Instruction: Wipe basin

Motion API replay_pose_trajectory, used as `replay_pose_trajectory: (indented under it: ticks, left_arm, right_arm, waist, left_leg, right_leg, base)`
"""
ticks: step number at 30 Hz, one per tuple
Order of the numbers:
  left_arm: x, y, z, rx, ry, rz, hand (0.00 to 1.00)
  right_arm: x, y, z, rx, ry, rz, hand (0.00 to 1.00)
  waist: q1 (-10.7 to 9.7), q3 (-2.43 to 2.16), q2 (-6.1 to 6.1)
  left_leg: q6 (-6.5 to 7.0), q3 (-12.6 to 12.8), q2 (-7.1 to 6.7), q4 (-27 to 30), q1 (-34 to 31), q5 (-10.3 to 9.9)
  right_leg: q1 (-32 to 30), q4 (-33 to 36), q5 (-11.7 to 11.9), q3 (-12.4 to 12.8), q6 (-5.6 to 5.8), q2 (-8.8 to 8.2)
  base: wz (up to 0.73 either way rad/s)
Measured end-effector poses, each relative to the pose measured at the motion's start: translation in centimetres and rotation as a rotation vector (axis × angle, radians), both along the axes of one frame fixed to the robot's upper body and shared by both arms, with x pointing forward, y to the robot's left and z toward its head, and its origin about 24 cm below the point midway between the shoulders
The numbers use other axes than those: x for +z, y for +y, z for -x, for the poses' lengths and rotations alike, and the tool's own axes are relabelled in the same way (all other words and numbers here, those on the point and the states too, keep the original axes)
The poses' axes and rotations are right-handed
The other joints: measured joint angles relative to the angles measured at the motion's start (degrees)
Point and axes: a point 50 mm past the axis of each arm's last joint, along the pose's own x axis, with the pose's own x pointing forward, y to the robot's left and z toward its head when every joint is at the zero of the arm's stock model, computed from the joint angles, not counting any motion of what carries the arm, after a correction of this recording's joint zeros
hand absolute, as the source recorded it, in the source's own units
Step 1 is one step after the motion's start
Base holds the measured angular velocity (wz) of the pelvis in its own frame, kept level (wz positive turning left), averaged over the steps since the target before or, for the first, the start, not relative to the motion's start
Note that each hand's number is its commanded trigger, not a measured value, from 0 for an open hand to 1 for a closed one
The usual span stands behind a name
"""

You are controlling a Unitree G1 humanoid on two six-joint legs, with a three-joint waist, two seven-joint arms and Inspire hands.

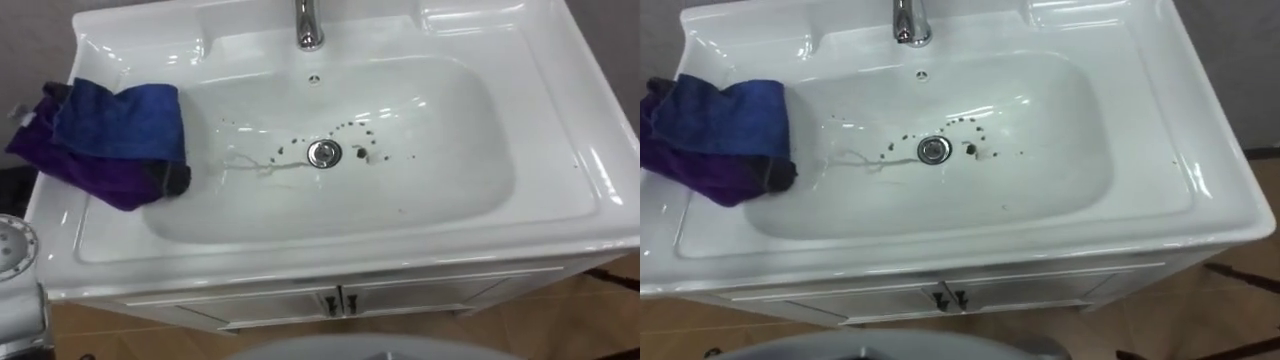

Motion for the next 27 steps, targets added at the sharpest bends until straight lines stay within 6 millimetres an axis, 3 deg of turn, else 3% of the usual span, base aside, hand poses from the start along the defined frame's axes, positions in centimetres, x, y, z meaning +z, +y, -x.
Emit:
replay_pose_trajectory:
  ticks: [9, 19, 27]
  left_arm:
    - [-3.7, -2.8, -0.7, -0.124, 0.143, 0.110, 0.00]
    - [-7.7, -3.9, -0.6, -0.150, 0.303, 0.184, 0.00]
    - [-8.7, -3.7, 0.0, -0.131, 0.350, 0.196, 0.00]
  right_arm:
    - [-0.1, 0.2, 1.1, 0.006, 0.030, -0.011, 0.00]
    - [-0.1, 0.5, 0.5, 0.033, 0.033, -0.037, 0.00]
    - [-0.2, 0.6, 0.8, 0.029, 0.048, -0.058, 0.00]
  waist:
    - [-0.36, -0.21, -1.58]
    - [-1.62, -0.18, -1.40]
    - [-1.70, -0.23, -1.03]
  left_leg:
    - [0.00, 0.53, -0.02, -0.12, 1.30, -0.01]
    - [0.00, 1.32, 0.31, -0.14, 1.99, -0.01]
    - [0.00, 1.35, 0.80, -0.55, 2.00, -0.01]
  right_leg:
    - [0.53, -0.05, 0.04, 1.48, 0.06, 0.29]
    - [1.31, -0.28, 0.36, 1.85, -0.03, 0.63]
    - [1.30, -1.07, 0.81, 1.87, -0.30, 1.01]
  base:
    - [-0.10]
    - [0.01]
    - [0.00]
